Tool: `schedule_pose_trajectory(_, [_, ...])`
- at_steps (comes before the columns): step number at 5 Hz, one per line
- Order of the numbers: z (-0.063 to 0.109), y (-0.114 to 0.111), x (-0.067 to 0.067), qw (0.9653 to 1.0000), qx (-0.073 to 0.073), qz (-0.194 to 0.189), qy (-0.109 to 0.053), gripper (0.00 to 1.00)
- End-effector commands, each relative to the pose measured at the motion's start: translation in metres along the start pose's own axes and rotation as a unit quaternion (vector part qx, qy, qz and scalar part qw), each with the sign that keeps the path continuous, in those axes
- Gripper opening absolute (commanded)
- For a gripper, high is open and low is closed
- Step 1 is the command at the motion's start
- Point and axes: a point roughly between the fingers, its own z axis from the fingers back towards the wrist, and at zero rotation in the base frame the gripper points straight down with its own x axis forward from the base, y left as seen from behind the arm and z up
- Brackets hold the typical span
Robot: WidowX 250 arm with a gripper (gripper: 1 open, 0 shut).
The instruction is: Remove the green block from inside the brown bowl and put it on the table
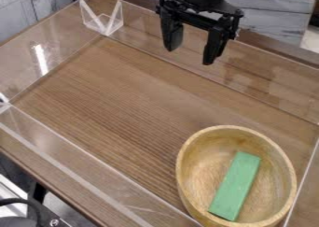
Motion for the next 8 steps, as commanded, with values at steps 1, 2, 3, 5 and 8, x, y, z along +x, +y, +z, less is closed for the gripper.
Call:
schedule_pose_trajectory(1, [-0.006,-0.020,-0.010,1.0000,-0.004,-0.006,0.004,1.00])
schedule_pose_trajectory(2, [-0.036,-0.071,-0.043,0.9988,-0.010,-0.037,0.031,1.00])
schedule_pose_trajectory(3, [-0.054,-0.122,-0.068,0.9971,-0.005,-0.075,0.016,1.00])
schedule_pose_trajectory(5, [-0.062,-0.136,-0.080,0.9974,-0.011,-0.070,-0.011,1.00])
schedule_pose_trajectory(8, [-0.084,-0.130,-0.068,0.9968,-0.017,-0.075,-0.020,1.00])
